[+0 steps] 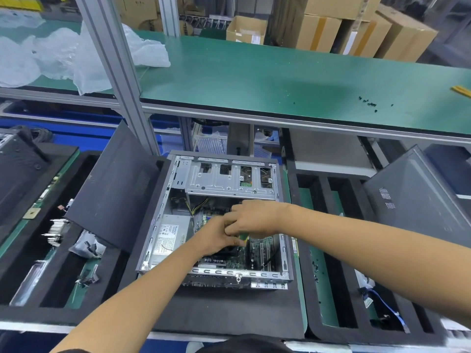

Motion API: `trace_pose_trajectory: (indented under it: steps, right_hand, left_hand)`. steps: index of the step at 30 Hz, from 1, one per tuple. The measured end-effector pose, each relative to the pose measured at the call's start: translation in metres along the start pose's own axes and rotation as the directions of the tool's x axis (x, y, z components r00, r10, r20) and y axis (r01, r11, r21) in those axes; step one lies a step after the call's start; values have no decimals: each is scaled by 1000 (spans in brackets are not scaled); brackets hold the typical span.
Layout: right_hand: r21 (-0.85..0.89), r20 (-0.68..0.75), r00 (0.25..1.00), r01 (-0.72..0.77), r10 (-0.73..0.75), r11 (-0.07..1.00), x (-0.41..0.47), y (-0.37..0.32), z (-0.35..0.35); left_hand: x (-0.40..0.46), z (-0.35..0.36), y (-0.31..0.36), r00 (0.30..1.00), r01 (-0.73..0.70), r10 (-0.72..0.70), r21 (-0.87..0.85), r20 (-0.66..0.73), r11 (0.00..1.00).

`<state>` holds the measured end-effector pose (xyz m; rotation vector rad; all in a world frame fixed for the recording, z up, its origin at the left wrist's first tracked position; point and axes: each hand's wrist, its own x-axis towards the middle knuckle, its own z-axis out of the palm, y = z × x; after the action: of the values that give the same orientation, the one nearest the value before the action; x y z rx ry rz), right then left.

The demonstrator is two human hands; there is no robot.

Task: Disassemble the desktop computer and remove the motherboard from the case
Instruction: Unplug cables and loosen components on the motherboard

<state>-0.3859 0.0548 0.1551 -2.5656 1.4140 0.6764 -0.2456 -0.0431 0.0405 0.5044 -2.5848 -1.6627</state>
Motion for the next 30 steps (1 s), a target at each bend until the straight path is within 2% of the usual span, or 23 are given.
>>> trace_pose_trajectory:
  steps: [2, 4, 6, 8, 11, 13, 15, 18, 20, 23, 26, 30]
  right_hand:
    - [259, -3, 988, -150, 156, 954, 2, -3, -2]
    - [398, 3, 956, -271, 294, 876, 5, -8, -3]
    - [389, 50, 914, -389, 402, 835, 9, -9, -4]
    - [355, 112, 888, -455, 445, 817, 12, -8, -7]
    - [403, 152, 899, -436, 410, 805, 11, -2, -8]
    - [338, 135, 924, -383, 358, 860, 8, 0, -9]
    - [280, 94, 962, -272, 256, 920, 5, 0, -8]
    - [171, 26, 998, -59, 55, 983, 2, -1, -9]
    - [82, -27, 999, 33, -31, 996, 0, 1, -11]
    - [-16, -85, 991, 107, -108, 994, -1, 5, -11]
    - [77, -65, 997, 37, -32, 996, -1, 8, -9]
    - [392, -27, 975, -191, 219, 900, 11, -2, -5]
  left_hand:
    - [0, -2, -3, 999, -22, 23, 19, -37, 1000]
    - [-1, -1, -1, 996, 14, -12, 18, -93, 1000]
    - [0, 5, 4, 979, 107, -89, 89, -181, 990]
    - [3, 14, 9, 959, 179, -145, 123, -244, 976]
    - [7, 16, 8, 965, 177, -167, 33, -202, 984]
    - [6, 12, 7, 989, 60, -69, -72, -131, 996]
    - [4, 5, 11, 999, -27, 25, -94, -24, 995]
    - [5, -4, 18, 981, 83, -85, 19, 174, 996]
    - [7, -9, 15, 971, 119, -132, 74, 200, 990]
    - [9, -11, 9, 971, 116, -125, 56, 203, 992]
    - [9, -6, 6, 990, 104, -105, 22, 95, 994]
    - [4, 9, 4, 989, 99, -97, 10, -108, 995]
